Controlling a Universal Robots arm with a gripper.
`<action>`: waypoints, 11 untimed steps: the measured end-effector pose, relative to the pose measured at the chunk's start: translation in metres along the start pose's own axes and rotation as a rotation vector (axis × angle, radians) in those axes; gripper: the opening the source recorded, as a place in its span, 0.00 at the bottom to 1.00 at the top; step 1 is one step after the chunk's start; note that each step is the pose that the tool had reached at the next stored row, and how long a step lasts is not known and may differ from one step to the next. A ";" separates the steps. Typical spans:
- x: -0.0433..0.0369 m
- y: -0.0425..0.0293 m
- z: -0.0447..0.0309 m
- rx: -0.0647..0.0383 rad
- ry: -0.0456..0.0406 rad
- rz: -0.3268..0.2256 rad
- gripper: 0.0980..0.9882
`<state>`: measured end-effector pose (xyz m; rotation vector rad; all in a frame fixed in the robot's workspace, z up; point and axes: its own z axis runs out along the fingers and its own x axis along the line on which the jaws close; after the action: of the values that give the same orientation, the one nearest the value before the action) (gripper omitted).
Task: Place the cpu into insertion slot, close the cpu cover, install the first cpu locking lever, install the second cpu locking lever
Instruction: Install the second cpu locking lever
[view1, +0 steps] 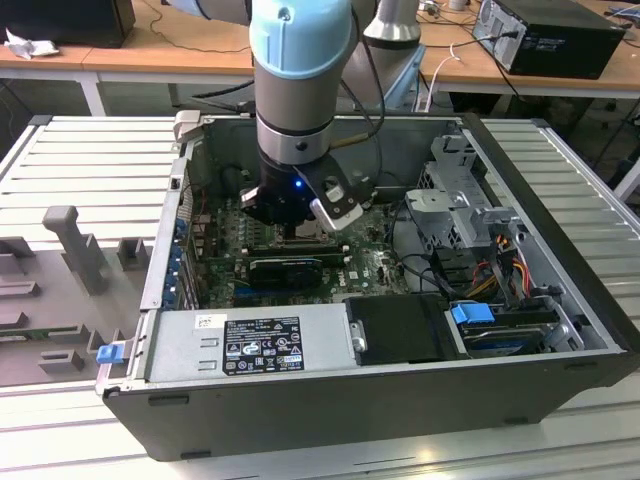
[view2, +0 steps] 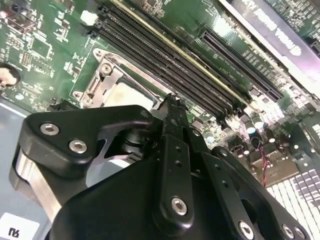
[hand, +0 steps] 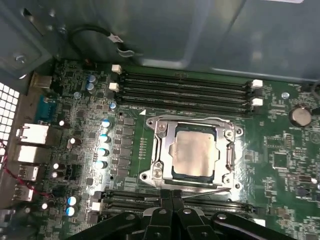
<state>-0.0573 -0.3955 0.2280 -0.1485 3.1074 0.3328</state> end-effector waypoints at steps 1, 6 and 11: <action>0.0001 -0.0007 0.0032 0.000 0.0000 0.000 0.01; 0.0048 -0.0018 0.0098 -0.007 -0.0006 0.000 0.01; 0.0102 -0.0040 0.0100 -0.054 -0.0052 0.001 0.01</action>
<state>-0.0670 -0.3982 0.2171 -0.1471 3.0947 0.4169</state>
